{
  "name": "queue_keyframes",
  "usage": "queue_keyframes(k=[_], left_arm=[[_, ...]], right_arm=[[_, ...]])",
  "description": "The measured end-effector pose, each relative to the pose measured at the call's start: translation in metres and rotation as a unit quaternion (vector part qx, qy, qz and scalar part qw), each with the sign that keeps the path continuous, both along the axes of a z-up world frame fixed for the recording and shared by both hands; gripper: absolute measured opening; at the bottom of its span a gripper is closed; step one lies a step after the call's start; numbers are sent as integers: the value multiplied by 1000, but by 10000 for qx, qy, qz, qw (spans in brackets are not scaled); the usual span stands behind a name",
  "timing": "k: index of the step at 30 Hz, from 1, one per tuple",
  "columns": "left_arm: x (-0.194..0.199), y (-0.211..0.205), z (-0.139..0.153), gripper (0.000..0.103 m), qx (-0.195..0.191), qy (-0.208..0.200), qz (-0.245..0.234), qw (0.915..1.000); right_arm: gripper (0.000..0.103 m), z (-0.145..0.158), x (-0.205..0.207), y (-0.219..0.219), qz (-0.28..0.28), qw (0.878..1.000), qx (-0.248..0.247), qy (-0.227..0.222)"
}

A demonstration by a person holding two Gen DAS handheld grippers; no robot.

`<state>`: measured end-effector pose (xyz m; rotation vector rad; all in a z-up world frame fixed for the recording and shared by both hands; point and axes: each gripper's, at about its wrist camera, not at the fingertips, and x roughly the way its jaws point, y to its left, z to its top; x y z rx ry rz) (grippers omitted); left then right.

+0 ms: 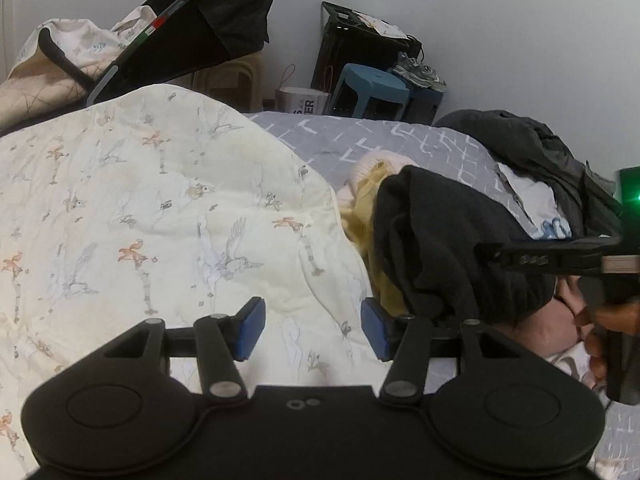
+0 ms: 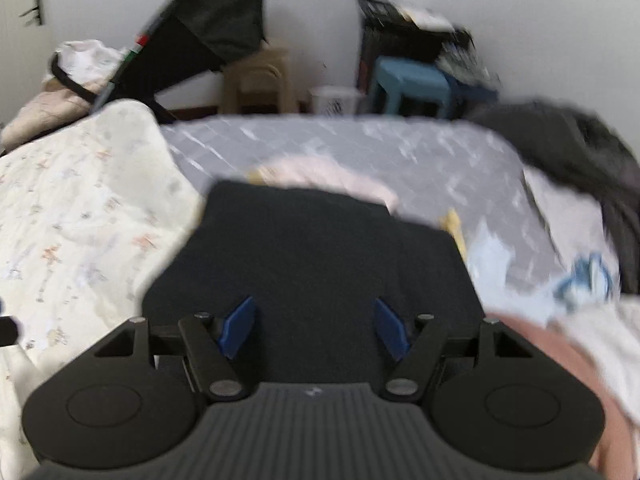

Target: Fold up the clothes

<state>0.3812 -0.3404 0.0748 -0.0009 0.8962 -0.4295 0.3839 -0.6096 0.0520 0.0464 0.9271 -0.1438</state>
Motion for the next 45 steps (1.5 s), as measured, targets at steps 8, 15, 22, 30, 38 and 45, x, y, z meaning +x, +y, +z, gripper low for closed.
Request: queue_keyframes(k=[8, 15, 22, 30, 38, 45], left_arm=[[-23, 23, 25, 52, 319, -325, 174, 9988], [-51, 53, 39, 52, 510, -636, 315, 9962], [-93, 107, 31, 53, 704, -734, 572, 9932], [-149, 185, -6, 53, 935, -461, 1123, 9882], [-189, 238, -21, 53, 1008, -551, 1418, 9832], [-214, 261, -48, 53, 979, -763, 1527, 9805]], right_arm=[[77, -7, 3, 8, -278, 9996, 5, -96], [77, 41, -59, 52, 143, 9957, 249, -886], [85, 48, -132, 148, 795, 9871, 743, -1173], [85, 16, -180, 266, 1044, 9845, 945, -1047], [85, -6, -210, 341, 1252, 9837, 854, -971], [89, -24, -233, 369, 1054, 9863, 690, -1063]])
